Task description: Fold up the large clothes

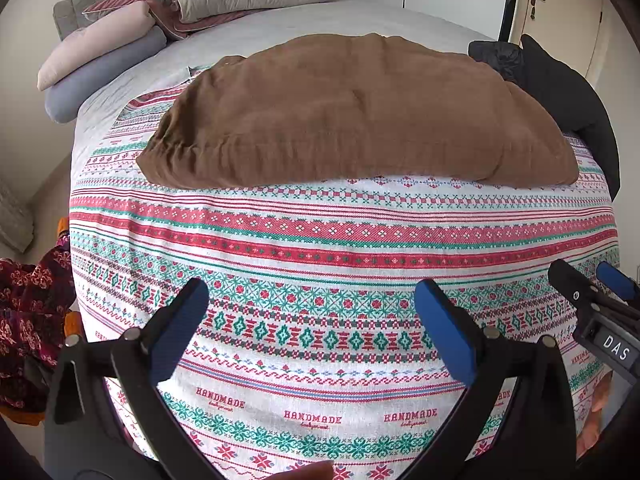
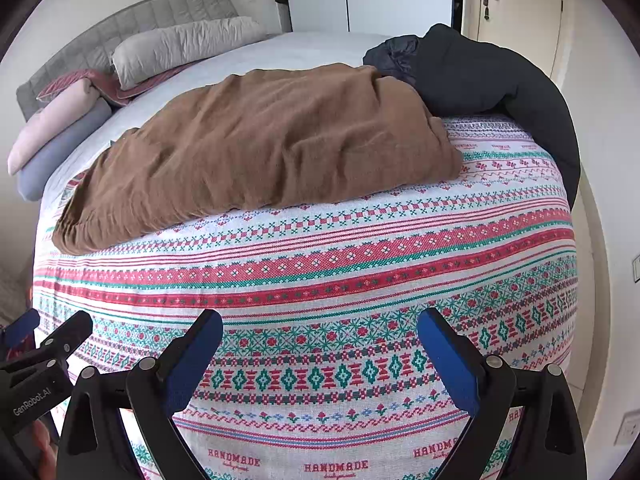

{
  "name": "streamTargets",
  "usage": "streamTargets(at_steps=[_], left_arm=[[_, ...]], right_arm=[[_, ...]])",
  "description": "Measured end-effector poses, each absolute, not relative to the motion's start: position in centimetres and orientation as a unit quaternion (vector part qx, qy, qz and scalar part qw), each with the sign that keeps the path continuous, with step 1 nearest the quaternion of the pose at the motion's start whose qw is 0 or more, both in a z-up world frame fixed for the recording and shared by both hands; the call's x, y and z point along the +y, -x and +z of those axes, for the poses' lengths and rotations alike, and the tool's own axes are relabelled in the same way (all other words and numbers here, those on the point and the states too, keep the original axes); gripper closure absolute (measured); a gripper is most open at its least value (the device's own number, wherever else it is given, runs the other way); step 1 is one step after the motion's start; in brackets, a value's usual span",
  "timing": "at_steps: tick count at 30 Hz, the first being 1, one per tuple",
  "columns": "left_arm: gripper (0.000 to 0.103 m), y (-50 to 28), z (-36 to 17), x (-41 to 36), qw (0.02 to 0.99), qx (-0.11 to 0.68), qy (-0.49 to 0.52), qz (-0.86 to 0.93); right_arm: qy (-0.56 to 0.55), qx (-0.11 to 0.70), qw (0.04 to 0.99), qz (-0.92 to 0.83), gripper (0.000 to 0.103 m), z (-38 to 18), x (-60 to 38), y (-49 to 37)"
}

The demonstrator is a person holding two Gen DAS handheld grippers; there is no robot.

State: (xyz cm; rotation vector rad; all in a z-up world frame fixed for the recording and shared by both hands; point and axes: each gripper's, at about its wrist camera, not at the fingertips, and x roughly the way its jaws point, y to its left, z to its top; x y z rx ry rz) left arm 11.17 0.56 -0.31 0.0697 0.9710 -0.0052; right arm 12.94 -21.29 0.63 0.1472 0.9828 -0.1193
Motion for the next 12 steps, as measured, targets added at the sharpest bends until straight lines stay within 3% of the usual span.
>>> streamTargets(at_steps=[12], left_arm=[[0.001, -11.20, -0.40, 0.49, 0.883, 0.469, -0.031, -0.002]], right_arm=[[-0.073, 0.474, 0.876, -0.057, 0.004, 0.47, -21.31, -13.02]])
